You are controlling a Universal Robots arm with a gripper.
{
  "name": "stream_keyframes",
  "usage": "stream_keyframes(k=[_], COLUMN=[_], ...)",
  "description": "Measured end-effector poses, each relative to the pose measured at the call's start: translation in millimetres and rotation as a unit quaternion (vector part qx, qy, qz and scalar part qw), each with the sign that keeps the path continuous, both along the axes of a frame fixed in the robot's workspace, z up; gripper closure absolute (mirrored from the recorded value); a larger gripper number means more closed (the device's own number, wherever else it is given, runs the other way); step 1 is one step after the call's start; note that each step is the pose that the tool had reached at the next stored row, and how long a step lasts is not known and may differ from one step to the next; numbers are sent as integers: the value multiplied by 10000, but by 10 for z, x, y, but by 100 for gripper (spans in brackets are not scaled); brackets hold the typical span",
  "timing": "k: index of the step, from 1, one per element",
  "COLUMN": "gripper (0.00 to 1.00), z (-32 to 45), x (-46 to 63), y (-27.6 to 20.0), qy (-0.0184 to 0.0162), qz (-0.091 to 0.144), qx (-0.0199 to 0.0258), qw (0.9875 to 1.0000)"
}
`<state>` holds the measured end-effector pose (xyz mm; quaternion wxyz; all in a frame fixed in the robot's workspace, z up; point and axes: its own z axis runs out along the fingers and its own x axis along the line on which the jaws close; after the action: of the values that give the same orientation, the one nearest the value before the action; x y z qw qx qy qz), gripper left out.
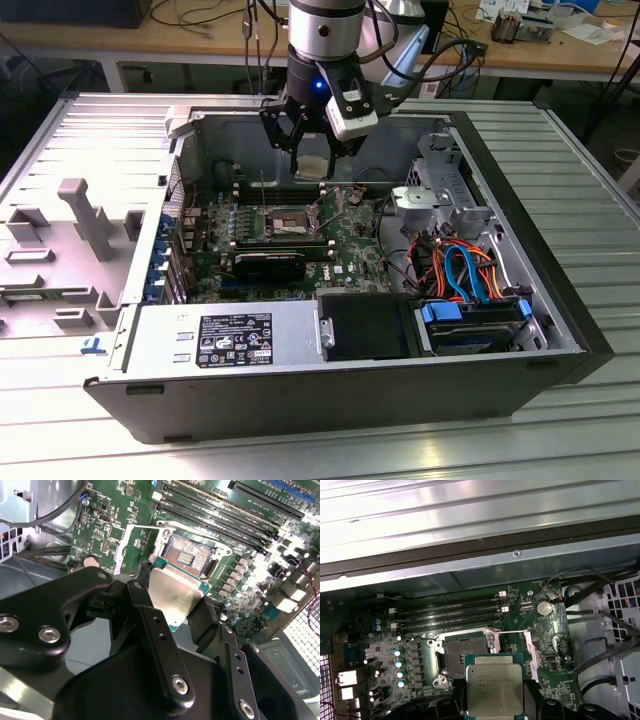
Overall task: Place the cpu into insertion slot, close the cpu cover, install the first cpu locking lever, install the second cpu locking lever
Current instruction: 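Place the cpu into insertion slot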
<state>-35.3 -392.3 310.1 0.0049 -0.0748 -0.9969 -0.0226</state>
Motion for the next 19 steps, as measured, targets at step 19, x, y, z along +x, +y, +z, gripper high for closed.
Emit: stream_keyframes(k=[19], gripper=[45], z=[-1], x=[0], y=[0], qy=[0], qz=[-252], qx=[0], qw=[9997])
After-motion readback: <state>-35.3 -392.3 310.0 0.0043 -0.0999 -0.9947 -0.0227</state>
